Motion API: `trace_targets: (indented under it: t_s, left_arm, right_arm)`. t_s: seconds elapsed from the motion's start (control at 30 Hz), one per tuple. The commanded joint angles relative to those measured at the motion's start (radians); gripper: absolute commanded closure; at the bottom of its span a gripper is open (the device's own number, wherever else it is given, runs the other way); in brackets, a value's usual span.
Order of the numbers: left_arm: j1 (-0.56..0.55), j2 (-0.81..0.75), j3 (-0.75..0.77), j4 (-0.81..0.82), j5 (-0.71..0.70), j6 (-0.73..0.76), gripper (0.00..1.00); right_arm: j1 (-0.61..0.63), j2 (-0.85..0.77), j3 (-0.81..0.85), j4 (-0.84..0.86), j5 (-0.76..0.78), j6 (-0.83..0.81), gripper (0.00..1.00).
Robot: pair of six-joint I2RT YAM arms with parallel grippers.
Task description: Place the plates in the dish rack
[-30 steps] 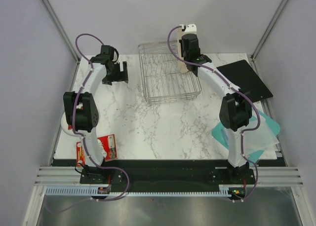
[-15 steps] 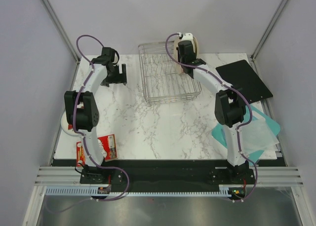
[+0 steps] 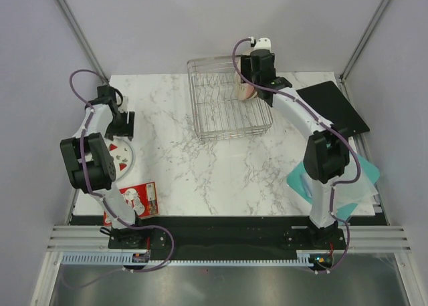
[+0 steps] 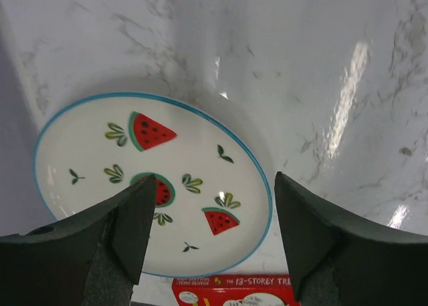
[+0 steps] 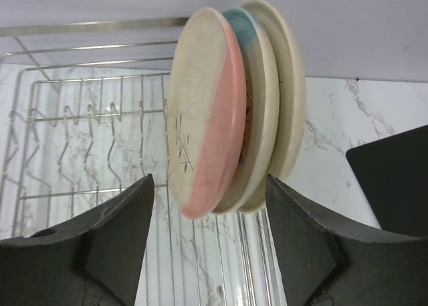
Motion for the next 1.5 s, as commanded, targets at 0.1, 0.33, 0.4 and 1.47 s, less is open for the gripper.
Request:
trace_targets:
  t_s: [0.1, 0.33, 0.4, 1.47]
  left_arm:
    - [-0.036, -0.026, -0.104, -0.084, 0.021, 0.180, 0.29]
    - [-0.047, 0.046, -0.070, -0.170, 0.103, 0.169, 0.49]
    - [-0.063, 0.071, -0.041, -0.228, 0.146, 0.183, 0.51]
    - [-0.251, 0.063, 0.249, -0.328, 0.404, 0.092, 0.37]
  right_arm:
    - [0.002, -0.258, -0.185, 0.016, -0.253, -0.006, 0.23]
    - [0.002, -0.274, -0.259, 0.011, -0.285, 0.001, 0.21]
    - [0.002, -0.266, -0.247, 0.008, -0.283, -0.005, 0.20]
    - [-0.001, -0.211, -0.231, -0.009, -0.399, -0.026, 0.16]
